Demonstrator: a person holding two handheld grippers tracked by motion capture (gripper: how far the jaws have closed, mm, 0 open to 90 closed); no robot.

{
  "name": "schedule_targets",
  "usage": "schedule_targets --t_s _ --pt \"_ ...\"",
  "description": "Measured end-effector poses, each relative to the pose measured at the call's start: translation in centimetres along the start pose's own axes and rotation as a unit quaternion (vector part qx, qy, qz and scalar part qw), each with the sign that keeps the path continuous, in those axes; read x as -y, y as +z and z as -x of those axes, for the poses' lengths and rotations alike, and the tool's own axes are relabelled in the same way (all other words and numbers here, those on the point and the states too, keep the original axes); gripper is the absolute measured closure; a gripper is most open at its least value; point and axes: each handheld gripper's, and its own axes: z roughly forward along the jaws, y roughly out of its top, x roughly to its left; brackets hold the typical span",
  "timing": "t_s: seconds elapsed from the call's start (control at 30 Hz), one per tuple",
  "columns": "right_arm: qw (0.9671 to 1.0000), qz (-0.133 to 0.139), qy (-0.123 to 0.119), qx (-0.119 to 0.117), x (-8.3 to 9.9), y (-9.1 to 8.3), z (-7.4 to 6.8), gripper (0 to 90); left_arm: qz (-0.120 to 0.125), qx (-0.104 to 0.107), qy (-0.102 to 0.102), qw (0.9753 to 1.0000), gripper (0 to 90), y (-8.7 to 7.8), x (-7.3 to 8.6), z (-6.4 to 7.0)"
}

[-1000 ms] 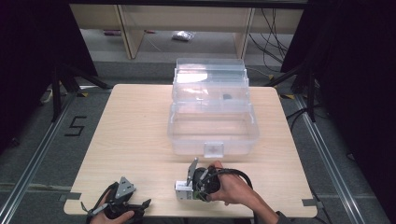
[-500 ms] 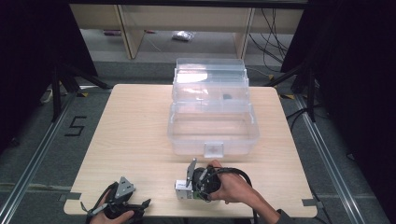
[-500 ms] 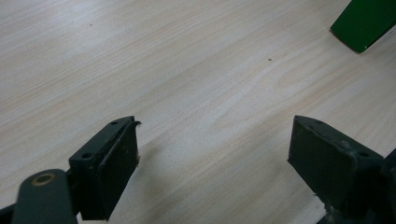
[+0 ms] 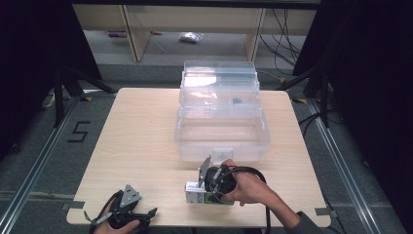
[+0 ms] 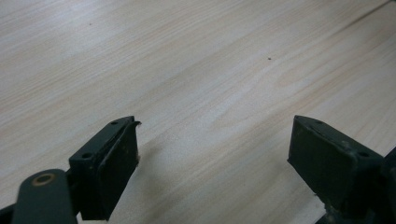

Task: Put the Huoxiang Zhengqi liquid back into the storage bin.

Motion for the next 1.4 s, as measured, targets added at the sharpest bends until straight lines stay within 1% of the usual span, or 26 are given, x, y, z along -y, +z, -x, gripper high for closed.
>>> schedule_targets --t_s 0.1,0.13,0.17,0.2,0.23,0.27,0.3,0.37,0.4,0.43,0.47,0.57,0.6,0.7,0.73,0.83,0.9,0.97,1.0,1.03,1.1,1.13,1.23,1.27,1.3,1.4 --pt "1.0 0.006 -0.002 -0.006 0.1 -1.1 0.5 65.1 -0.001 0.003 0.001 1.0 15.4 -0.1 0.0 0.0" --pt "0.9998 0.005 0.017 -0.01 0.2 -1.4 0.5 65.1 -0.001 0.001 0.001 1.0 15.4 0.0 0.0 0.0" --pt "0.9998 0.005 0.017 -0.01 0.2 -1.4 0.5 65.1 0.002 0.0 -0.002 1.0 15.4 0.0 0.0 0.0" --pt "0.9999 0.004 0.006 -0.009 0.3 -1.7 0.8 65.1 0.001 0.002 -0.003 1.0 15.4 0.0 0.0 -0.1" --pt "0.9998 0.003 0.016 -0.008 0.4 -2.2 0.9 65.2 0.001 0.003 -0.002 1.0 15.4 0.0 0.0 -0.1" --pt "1.0 0.002 0.006 -0.005 0.4 -2.7 1.3 65.1 0.001 0.003 -0.002 1.0 15.4 0.0 0.0 -0.1" --pt "1.0 0.002 0.006 -0.005 0.4 -2.7 1.3 65.1 -0.001 0.003 0.001 1.0 15.4 0.0 0.0 0.0" --pt "0.9999 0.0 0.015 -0.008 0.6 -3.3 1.5 65.2 -0.003 0.007 0.004 1.0 15.4 0.0 0.0 -0.1" --pt "0.9998 -0.004 0.018 -0.006 0.7 -3.6 1.6 65.2 0.0 -0.001 -0.002 1.0 15.4 0.0 0.0 0.0" --pt "0.9999 -0.004 0.009 -0.006 0.8 -3.9 2.0 65.2 0.002 -0.003 -0.003 1.0 15.4 0.1 0.0 0.0" --pt "1.0 -0.007 0.005 -0.001 0.9 -4.1 2.3 65.2 -0.002 0.005 0.002 1.0 15.4 0.0 0.0 0.0" --pt "0.9991 -0.021 0.036 -0.001 1.2 -5.4 2.6 65.2 -0.002 0.004 -0.001 1.0 15.4 0.0 0.0 -0.1" --pt "0.9997 -0.017 0.019 -0.002 1.2 -5.5 2.9 65.2 0.0 0.005 -0.002 1.0 15.4 0.1 0.0 0.0" --pt "0.9992 -0.022 0.033 0.0 1.4 -6.1 3.0 65.2 -0.001 0.005 -0.001 1.0 15.4 0.1 0.0 0.0" --pt "0.9996 -0.024 0.017 0.004 1.4 -6.4 3.3 65.2 -0.003 0.007 0.001 1.0 15.4 0.0 0.0 -0.1" --pt "0.9992 -0.026 0.03 0.005 1.6 -7.4 3.7 65.2 -0.002 0.006 0.001 1.0 15.4 0.0 0.0 0.0" --pt "0.9994 -0.026 0.023 0.005 1.6 -7.5 3.8 65.2 -0.001 0.008 -0.001 1.0 15.4 0.0 0.0 0.0" --pt "0.9993 -0.023 0.03 0.005 1.7 -8.0 4.1 65.2 0.0 0.003 -0.004 1.0 15.4 0.1 0.0 0.0" --pt "0.9995 -0.021 0.021 0.006 1.8 -8.1 4.3 65.2 -0.002 0.006 0.001 1.0 15.4 0.0 0.0 -0.1" --pt "0.9988 -0.028 0.04 0.007 1.9 -8.5 4.3 65.2 -0.002 0.006 0.001 1.0 15.4 0.0 0.0 0.0" --pt "0.9989 -0.023 0.04 0.005 2.0 -8.8 4.5 65.2 0.0 0.004 -0.003 1.0 15.4 0.1 0.0 0.0" --pt "0.9992 -0.023 0.031 0.006 2.1 -8.9 4.7 65.2 -0.002 0.007 0.0 1.0 15.4 0.0 0.0 -0.1" --pt "0.9988 -0.023 0.044 0.008 2.4 -9.5 5.1 65.1 -0.001 0.006 -0.001 1.0 15.4 0.1 0.0 0.0" --pt "0.999 -0.014 0.041 0.007 2.5 -9.9 5.5 65.1 0.001 0.004 -0.004 1.0 15.4 0.1 0.0 0.0" --pt "0.9983 -0.019 0.054 0.011 2.7 -10.2 5.5 65.2 -0.001 0.005 -0.001 1.0 15.4 0.1 0.0 -0.1" --pt "0.9981 -0.017 0.058 0.014 2.9 -10.5 5.8 65.1 0.0 0.005 -0.003 1.0 15.4 0.1 0.0 0.0"
